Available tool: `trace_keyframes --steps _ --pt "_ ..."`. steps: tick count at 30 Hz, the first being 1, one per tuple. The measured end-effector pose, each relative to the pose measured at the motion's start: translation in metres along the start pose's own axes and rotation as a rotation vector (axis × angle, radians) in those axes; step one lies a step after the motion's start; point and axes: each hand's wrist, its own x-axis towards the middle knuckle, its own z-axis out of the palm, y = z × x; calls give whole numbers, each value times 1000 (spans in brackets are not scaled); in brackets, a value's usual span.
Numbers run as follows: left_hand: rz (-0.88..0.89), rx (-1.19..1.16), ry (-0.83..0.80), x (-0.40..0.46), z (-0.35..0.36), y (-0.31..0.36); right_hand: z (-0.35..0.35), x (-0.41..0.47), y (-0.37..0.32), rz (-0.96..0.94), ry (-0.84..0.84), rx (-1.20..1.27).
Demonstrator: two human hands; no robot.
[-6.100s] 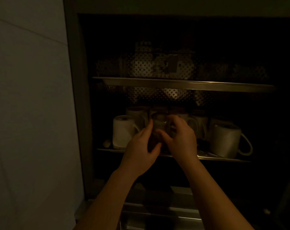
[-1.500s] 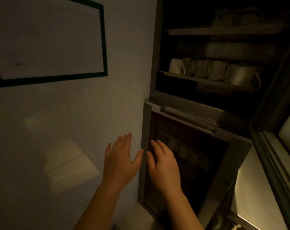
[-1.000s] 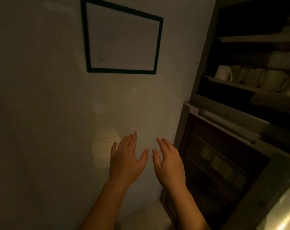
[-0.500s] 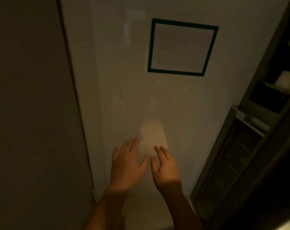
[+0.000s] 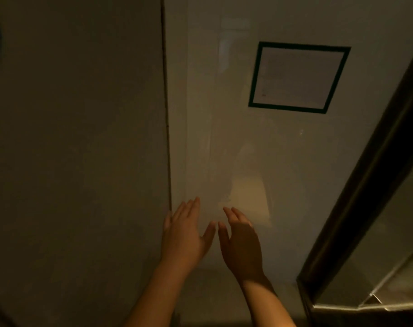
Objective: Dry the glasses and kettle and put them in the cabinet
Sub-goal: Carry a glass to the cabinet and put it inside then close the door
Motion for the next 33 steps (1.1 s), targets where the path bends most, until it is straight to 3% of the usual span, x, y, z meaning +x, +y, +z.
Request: trace_keyframes --steps 4,7,19,33 --pt "-28 -47 20 -33 -16 1 -7 -29 -14 5 -56 14" --pt "-22 -56 25 -64 -27 6 -20 -62 -23 -30 27 27" --pt "49 -26 136 -186 -65 56 -99 -184 -30 -30 79 -8" --pt "135 -170 103 -186 -58 166 -186 -182 34 -2 255 2"
